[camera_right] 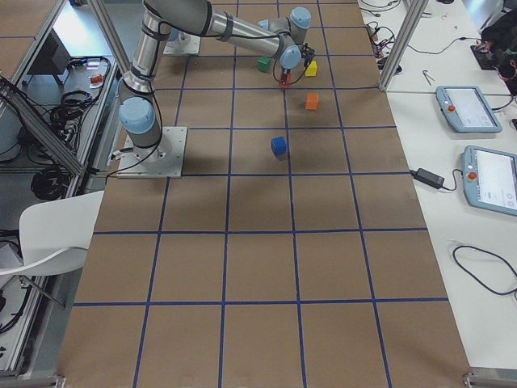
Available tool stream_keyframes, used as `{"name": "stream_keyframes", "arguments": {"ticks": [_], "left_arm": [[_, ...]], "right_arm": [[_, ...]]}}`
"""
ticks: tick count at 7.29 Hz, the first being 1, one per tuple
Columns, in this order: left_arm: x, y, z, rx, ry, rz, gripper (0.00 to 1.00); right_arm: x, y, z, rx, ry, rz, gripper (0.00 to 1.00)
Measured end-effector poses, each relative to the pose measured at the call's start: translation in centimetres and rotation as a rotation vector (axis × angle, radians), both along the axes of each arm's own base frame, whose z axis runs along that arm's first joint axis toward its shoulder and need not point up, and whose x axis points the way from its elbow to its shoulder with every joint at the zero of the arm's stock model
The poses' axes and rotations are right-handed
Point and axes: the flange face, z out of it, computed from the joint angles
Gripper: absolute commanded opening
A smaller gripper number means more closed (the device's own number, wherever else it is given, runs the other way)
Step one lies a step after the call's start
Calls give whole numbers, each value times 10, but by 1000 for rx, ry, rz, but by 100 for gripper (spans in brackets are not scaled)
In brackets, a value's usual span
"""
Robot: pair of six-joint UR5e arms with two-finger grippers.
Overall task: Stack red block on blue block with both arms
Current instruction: 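Lift the red cube with the right gripper and carry it over the blue cube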
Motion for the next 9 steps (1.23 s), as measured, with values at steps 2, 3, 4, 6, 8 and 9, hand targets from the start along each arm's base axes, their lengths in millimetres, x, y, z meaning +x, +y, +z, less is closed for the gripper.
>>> {"name": "stream_keyframes", "arguments": {"ticks": [2,3,4,6,8,9], "left_arm": [[-1,-1,0,-3,3,5,100],[-2,-1,0,-3,4,7,100],[-2,-1,-1,-3,4,7,100],[-2,-1,-1,-2,4,7,100],[-2,-1,-1,-2,3,7,100],[-2,-1,-1,-3,2,7,100]], "right_arm": [[-23,-22,61,31,21,14,0],[-54,-31,89,53,46,31,0],[-99,-35,114,75,72,71,0],[-189,-35,143,101,86,154,0],[-252,-27,141,124,109,286,0],[-277,-20,134,137,109,343,0]]}}
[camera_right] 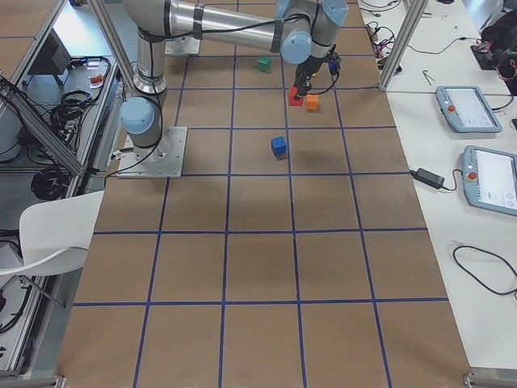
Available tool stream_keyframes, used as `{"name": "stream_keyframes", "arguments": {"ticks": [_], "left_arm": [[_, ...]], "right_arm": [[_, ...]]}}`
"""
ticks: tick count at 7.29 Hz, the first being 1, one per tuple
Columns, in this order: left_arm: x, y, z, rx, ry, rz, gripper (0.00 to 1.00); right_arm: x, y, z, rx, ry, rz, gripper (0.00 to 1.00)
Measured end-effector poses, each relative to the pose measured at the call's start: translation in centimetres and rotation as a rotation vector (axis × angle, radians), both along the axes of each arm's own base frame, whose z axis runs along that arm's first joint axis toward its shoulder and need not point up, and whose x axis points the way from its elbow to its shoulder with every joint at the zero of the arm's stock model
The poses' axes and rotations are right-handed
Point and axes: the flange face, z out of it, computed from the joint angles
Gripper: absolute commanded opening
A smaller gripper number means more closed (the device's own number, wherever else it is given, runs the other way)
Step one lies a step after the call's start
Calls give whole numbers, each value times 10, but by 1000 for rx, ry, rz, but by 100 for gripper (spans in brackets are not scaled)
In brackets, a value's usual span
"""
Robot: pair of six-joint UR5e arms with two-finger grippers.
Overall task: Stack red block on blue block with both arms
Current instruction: 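Lift the red cube with the right gripper and carry it over the blue cube, then lower the red cube onto the blue cube with the right gripper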
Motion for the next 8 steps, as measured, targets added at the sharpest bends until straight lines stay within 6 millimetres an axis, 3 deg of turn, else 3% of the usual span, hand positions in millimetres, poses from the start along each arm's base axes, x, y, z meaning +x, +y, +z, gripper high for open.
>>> {"name": "stream_keyframes", "arguments": {"ticks": [3,6,8], "left_arm": [[0,0,-1,1,2,0,100],[0,-1,-2,3,2,0,100],[0,-1,-2,4,2,0,100]], "right_arm": [[-52,26,-33,-18,-29,102,0],[-58,51,-73,-117,-20,152,0],[-57,55,-90,-166,-16,157,0]]}}
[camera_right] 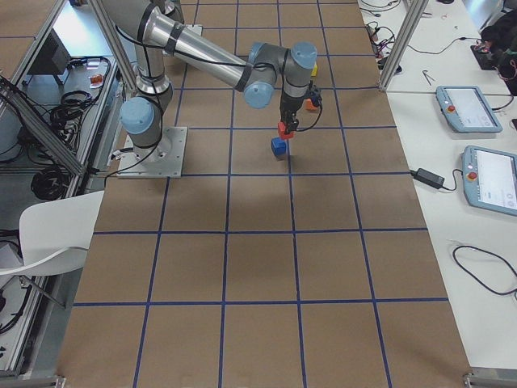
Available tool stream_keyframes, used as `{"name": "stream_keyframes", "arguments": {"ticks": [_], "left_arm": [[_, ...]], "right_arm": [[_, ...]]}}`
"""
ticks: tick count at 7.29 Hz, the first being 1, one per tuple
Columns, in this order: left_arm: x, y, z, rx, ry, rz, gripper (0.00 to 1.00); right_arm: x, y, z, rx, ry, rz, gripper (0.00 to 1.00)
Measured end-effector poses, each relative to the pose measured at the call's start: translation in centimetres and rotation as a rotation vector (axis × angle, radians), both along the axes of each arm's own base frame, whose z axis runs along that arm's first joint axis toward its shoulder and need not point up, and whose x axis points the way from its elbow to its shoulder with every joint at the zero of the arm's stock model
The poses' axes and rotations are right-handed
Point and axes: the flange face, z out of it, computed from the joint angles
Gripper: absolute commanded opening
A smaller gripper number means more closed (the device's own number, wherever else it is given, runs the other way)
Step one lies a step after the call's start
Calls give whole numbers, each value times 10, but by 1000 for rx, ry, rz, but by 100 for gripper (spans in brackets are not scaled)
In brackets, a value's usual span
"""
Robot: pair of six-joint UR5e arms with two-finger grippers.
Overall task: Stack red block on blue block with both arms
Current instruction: 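Lower the red cube onto the blue cube with the right gripper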
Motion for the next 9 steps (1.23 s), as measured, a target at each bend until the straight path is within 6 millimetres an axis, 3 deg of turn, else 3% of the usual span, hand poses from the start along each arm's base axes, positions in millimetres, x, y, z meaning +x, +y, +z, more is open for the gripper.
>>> {"name": "stream_keyframes", "arguments": {"ticks": [4,7,8,9], "left_arm": [[0,0,0,0,0,0,100],[0,0,0,0,0,0,100],[0,0,0,0,0,0,100],[0,0,0,0,1,0,100]], "right_arm": [[3,16,-26,35,-6,-1,0],[2,20,-33,53,1,0,4],[1,20,-33,52,1,-2,13],[-2,20,-33,51,-2,-3,46]]}}
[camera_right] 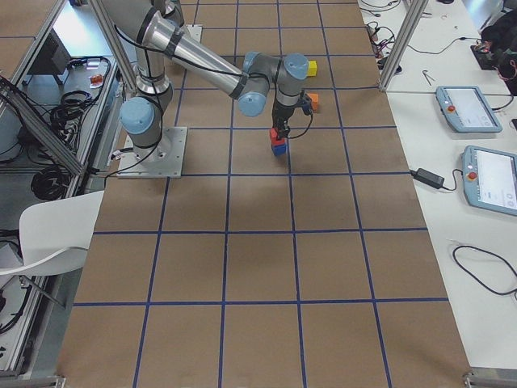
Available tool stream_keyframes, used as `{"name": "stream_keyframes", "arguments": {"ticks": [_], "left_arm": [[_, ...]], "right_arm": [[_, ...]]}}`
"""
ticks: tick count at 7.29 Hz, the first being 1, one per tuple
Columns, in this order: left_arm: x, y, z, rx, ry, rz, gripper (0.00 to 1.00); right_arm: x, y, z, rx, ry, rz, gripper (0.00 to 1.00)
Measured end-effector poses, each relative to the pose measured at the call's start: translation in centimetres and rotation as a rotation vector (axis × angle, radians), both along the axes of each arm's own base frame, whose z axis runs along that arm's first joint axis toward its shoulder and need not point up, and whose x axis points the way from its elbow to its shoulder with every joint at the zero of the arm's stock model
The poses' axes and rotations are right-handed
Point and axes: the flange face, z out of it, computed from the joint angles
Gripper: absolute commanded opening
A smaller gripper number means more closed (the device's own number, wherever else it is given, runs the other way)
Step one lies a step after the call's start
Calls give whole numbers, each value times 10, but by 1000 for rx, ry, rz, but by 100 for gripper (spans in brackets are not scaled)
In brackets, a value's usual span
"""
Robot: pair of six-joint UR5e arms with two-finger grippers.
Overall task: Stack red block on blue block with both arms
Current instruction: 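Lower the red cube onto the blue cube with the right gripper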
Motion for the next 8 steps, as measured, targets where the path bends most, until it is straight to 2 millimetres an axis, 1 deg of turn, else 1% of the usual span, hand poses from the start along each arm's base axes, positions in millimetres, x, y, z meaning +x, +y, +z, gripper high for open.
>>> {"name": "stream_keyframes", "arguments": {"ticks": [1,3,4,5,6,8], "left_arm": [[0,0,0,0,0,0,100],[0,0,0,-1,0,0,100],[0,0,0,-1,0,0,100],[0,0,0,-1,-1,0,100],[0,0,0,-1,-1,0,100],[0,0,0,0,-1,-1,100]], "right_arm": [[-3,0,0,-2,-5,3,50],[-4,0,0,0,-13,-1,50],[-4,0,0,2,-14,-3,57],[-4,0,0,1,-15,-4,90],[-4,0,0,-3,-15,-4,99],[-4,-1,0,-5,-14,-5,100]]}}
